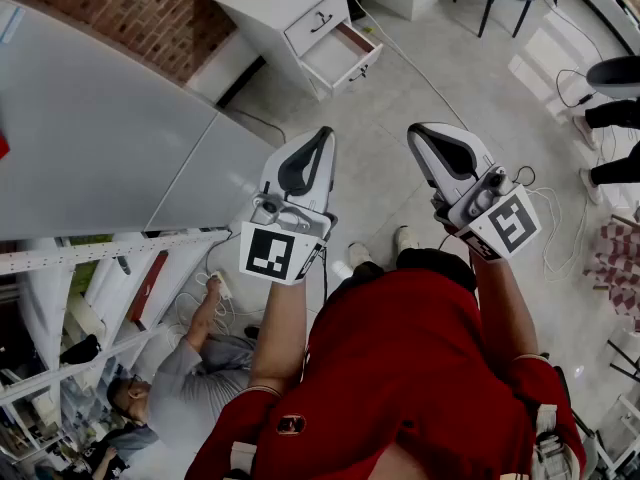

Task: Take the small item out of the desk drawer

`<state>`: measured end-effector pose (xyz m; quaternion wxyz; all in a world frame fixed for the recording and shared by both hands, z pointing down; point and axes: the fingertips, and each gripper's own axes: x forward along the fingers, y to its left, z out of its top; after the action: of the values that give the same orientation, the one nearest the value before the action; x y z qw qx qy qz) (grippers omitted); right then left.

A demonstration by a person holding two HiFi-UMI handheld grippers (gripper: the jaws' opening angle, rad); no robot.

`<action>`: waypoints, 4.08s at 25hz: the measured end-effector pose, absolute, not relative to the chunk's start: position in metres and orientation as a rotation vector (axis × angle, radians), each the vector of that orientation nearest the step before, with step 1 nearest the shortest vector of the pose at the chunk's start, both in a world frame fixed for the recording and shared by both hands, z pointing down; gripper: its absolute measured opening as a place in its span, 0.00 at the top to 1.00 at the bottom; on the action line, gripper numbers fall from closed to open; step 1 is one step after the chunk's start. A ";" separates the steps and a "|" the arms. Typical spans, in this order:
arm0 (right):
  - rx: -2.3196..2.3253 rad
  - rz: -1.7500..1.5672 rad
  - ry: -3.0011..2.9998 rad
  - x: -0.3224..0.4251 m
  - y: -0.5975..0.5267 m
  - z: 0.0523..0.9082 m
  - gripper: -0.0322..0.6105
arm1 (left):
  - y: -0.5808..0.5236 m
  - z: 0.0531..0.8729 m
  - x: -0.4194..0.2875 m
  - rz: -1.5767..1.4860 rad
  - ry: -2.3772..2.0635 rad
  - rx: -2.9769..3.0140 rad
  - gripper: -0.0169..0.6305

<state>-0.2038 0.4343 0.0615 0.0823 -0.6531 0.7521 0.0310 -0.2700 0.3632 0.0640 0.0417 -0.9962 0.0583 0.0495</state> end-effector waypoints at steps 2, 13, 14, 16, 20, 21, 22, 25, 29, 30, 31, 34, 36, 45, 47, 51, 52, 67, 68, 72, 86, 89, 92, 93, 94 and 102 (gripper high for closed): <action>-1.945 0.093 2.238 -0.200 0.435 0.062 0.93 | 0.364 0.065 -0.267 0.150 0.180 -3.048 0.97; -1.886 0.048 2.244 -0.152 0.448 0.073 0.93 | 0.370 0.068 -0.225 0.128 0.216 -3.029 0.97; -1.879 0.043 2.243 -0.144 0.449 0.073 0.93 | 0.371 0.068 -0.219 0.124 0.220 -3.024 0.97; -1.869 0.049 2.253 -0.130 0.449 0.074 0.93 | 0.371 0.069 -0.207 0.111 0.228 -3.016 0.97; -1.830 0.054 2.277 -0.105 0.447 0.078 0.93 | 0.371 0.074 -0.186 0.066 0.258 -2.999 0.97; -1.809 0.050 2.282 -0.100 0.446 0.079 0.93 | 0.370 0.076 -0.182 0.057 0.271 -2.996 0.97; -1.784 0.043 2.286 -0.095 0.446 0.079 0.93 | 0.369 0.078 -0.179 0.051 0.288 -2.995 0.97; -1.750 0.018 2.310 -0.078 0.441 0.085 0.93 | 0.364 0.084 -0.171 0.035 0.345 -3.001 0.97; -1.774 0.013 2.361 -0.060 0.429 0.098 0.93 | 0.353 0.094 -0.162 0.025 0.395 -3.027 0.97; -1.786 0.013 2.376 -0.056 0.423 0.101 0.93 | 0.349 0.099 -0.161 0.012 0.395 -3.023 0.97; -1.792 0.013 2.390 -0.053 0.416 0.105 0.93 | 0.344 0.104 -0.159 0.002 0.396 -3.019 0.97; -1.788 0.013 2.421 -0.047 0.392 0.116 0.93 | 0.321 0.116 -0.155 0.000 0.417 -3.010 0.97; -1.780 0.011 2.433 -0.044 0.373 0.119 0.93 | 0.301 0.119 -0.150 0.015 0.441 -3.012 0.97; -1.806 -0.030 2.550 0.003 0.258 0.143 0.93 | 0.196 0.143 -0.088 0.065 0.467 -3.046 0.97; -1.801 -0.064 2.581 0.016 0.227 0.155 0.93 | 0.173 0.156 -0.076 0.038 0.445 -3.052 0.97; -1.788 -0.126 2.676 0.037 0.165 0.182 0.93 | 0.122 0.183 -0.054 -0.017 0.420 -3.069 0.97; -1.783 -0.131 2.705 0.040 0.151 0.188 0.93 | 0.110 0.190 -0.050 -0.025 0.420 -3.070 0.97; -1.545 -0.169 3.147 0.089 0.040 0.303 0.93 | 0.004 0.274 0.010 -0.105 0.636 -3.131 0.97; -1.490 -0.162 3.202 0.092 0.036 0.313 0.93 | 0.000 0.279 0.015 -0.112 0.666 -3.136 0.97; -1.237 -0.145 3.396 0.104 0.019 0.356 0.93 | -0.012 0.301 0.032 -0.180 0.750 -3.129 0.97; -0.507 -0.111 3.805 0.135 -0.017 0.514 0.93 | -0.043 0.388 0.057 -0.256 1.192 -3.035 0.97; -0.339 -0.051 3.930 0.133 -0.020 0.554 0.93 | -0.047 0.405 0.053 -0.275 1.188 -3.034 0.97; -0.131 -0.016 4.034 0.127 -0.025 0.593 0.93 | -0.050 0.424 0.044 -0.322 1.176 -3.027 0.97; -0.068 -0.012 4.063 0.125 -0.029 0.607 0.92 | -0.053 0.432 0.040 -0.326 1.181 -3.028 0.97; -0.018 -0.009 4.088 0.124 -0.034 0.622 0.90 | -0.057 0.440 0.037 -0.326 1.189 -3.029 0.97; 0.315 0.035 4.234 0.130 -0.040 0.690 0.86 | -0.059 0.467 0.029 -0.335 1.235 -3.012 0.97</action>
<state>0.1301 -0.0404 0.6900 -0.5246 0.0631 0.8490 0.0070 0.0293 -0.0592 0.4674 -0.0655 -0.9184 0.3766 -0.1021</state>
